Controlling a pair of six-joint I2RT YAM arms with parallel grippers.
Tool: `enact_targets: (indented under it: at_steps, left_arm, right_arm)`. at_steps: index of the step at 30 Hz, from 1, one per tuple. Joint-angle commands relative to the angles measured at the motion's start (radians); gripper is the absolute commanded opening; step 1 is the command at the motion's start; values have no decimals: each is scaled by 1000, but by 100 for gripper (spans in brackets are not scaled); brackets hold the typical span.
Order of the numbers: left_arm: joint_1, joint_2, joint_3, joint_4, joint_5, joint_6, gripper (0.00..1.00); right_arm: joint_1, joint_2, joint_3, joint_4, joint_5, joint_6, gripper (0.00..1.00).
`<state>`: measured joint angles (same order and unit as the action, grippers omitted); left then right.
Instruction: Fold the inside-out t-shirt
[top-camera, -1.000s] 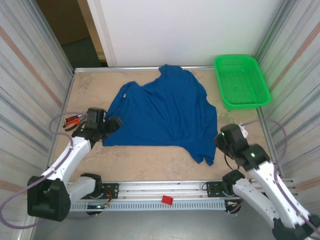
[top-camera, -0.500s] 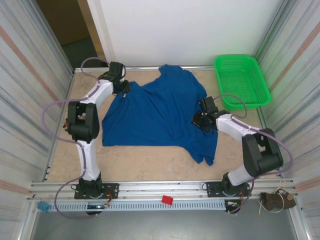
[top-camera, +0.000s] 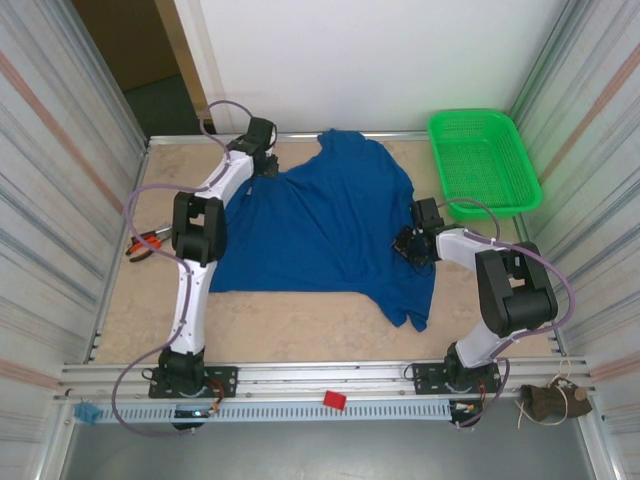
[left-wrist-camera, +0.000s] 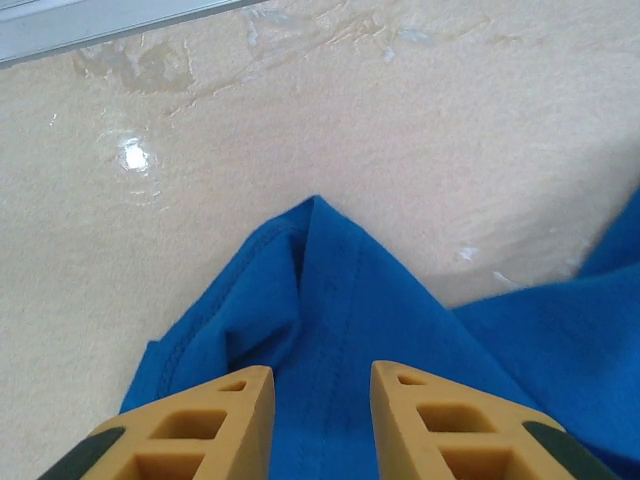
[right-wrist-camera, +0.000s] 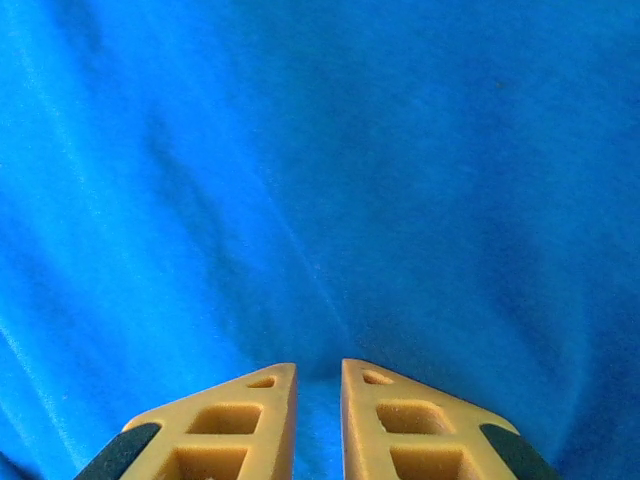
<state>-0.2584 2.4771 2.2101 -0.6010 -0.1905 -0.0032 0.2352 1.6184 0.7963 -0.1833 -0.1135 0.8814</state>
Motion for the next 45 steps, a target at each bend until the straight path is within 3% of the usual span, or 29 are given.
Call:
enact_targets:
  at_steps: [1, 4, 11, 14, 18, 21, 22, 25, 29, 32, 37, 45]
  left_arm:
    - [4, 42, 92, -68, -75, 28, 31]
    - [5, 77, 156, -111, -118, 16, 32]
    - [8, 160, 305, -223, -93, 9, 41]
    - [16, 191, 365, -273, -86, -2, 40]
    - [33, 226, 429, -342, -37, -21, 24]
    - [43, 229, 427, -382, 11, -28, 0]
    - [47, 232, 427, -403, 23, -36, 0]
    - [53, 211, 372, -437, 37, -52, 0]
    - [51, 22, 52, -254, 35, -71, 0]
    - [59, -92, -60, -178, 41, -98, 0]
    - [125, -149, -59, -147, 152, -194, 0]
    - [261, -91, -19, -113, 330, -369, 0]
  right_arm:
    - [-5, 18, -12, -3, 6, 31, 17]
    - [-8, 24, -15, -25, 24, 64, 16]
    - [-28, 26, -25, -49, 33, 136, 13]
    - [-31, 26, -25, -62, 37, 173, 13]
    - [-34, 14, -36, -81, 51, 219, 13]
    - [-34, -7, -49, -99, 70, 234, 13]
    - [-34, -15, -54, -102, 73, 236, 13]
    - [-36, -50, -71, -125, 97, 244, 13]
    - [-39, -102, -103, -162, 135, 265, 13]
    - [-45, -135, -139, -178, 155, 317, 12]
    - [-50, -151, -161, -189, 170, 345, 12]
    - [-50, -135, -140, -218, 186, 364, 11]
